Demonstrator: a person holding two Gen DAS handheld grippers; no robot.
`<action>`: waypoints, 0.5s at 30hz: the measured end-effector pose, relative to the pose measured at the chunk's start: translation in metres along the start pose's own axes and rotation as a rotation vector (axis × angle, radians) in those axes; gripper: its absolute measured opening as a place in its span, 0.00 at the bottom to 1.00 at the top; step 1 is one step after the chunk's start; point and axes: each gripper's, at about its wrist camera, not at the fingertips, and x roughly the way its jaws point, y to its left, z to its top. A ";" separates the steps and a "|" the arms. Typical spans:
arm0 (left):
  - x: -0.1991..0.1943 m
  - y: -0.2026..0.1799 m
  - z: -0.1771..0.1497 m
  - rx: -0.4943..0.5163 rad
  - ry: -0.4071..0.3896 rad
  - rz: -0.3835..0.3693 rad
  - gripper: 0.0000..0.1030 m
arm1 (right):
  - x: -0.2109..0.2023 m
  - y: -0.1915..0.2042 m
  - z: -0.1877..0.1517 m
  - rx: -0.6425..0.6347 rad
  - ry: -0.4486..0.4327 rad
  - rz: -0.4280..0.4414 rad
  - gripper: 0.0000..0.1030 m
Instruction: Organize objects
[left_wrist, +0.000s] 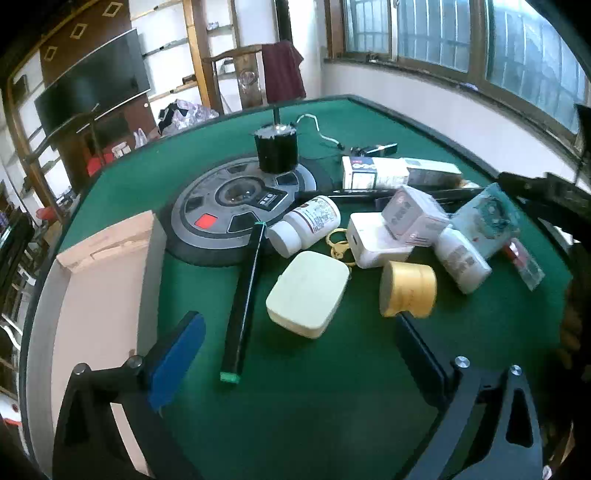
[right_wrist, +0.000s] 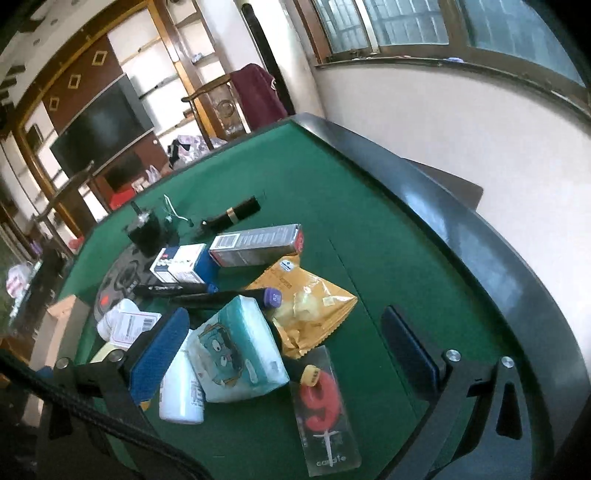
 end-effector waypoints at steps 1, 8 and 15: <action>0.003 0.000 0.002 0.002 0.003 0.011 0.95 | 0.001 -0.001 0.002 -0.009 -0.006 -0.004 1.00; 0.022 -0.005 0.008 0.014 0.036 -0.003 0.95 | -0.043 0.030 -0.006 -0.150 -0.259 -0.126 1.00; 0.039 -0.006 0.013 0.038 0.084 -0.048 0.85 | -0.018 0.025 -0.005 -0.128 -0.111 -0.035 1.00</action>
